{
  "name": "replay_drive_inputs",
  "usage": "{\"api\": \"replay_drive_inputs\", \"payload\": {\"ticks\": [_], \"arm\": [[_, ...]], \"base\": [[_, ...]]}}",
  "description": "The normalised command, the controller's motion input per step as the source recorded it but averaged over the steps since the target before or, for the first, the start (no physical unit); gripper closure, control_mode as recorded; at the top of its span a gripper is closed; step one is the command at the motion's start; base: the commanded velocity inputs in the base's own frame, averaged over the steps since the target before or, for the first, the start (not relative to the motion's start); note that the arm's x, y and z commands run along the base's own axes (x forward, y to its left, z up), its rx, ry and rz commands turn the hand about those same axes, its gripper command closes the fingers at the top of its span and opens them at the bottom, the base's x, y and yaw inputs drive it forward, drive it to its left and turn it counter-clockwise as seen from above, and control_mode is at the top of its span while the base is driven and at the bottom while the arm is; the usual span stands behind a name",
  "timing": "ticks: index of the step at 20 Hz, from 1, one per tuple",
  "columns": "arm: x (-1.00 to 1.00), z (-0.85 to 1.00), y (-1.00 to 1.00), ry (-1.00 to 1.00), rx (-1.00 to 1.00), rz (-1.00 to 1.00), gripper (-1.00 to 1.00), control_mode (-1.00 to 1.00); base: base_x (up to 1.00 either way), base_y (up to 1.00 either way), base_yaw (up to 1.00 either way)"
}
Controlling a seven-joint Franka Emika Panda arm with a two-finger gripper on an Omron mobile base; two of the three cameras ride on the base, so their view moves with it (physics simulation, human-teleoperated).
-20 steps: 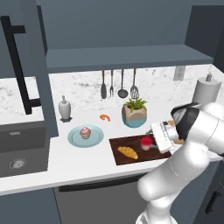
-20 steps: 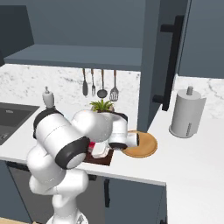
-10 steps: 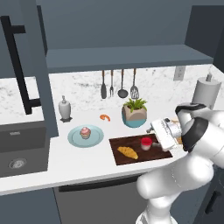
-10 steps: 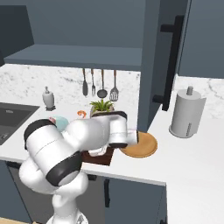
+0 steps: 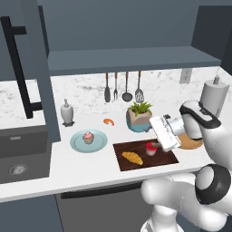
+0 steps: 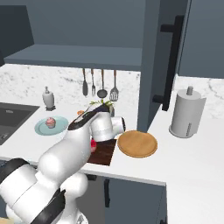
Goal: From the different types of pastries on the counter, select a croissant and place it on the cutting board. Then retrieve a jar of jam from the cabinet and place it alongside the croissant on the cutting board.
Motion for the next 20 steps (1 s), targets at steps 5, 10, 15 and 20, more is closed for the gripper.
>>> {"api": "replay_drive_inputs", "payload": {"ticks": [5, 10, 15, 20], "arm": [[0.0, 0.04, 0.68, 0.08, -0.14, 0.0, -1.0, -1.0], [-0.04, -0.04, 0.24, 0.01, -0.07, 0.05, -1.0, -1.0], [0.0, -0.05, 0.4, 0.09, -0.11, 0.01, -1.0, -1.0], [0.0, -0.06, 0.39, 0.1, -0.11, 0.0, -1.0, -1.0]], "base": [[0.0, 0.0, 0.0], [0.0, 0.0, 0.0], [0.0, 0.0, 0.0], [0.0, 0.0, 0.0]]}}
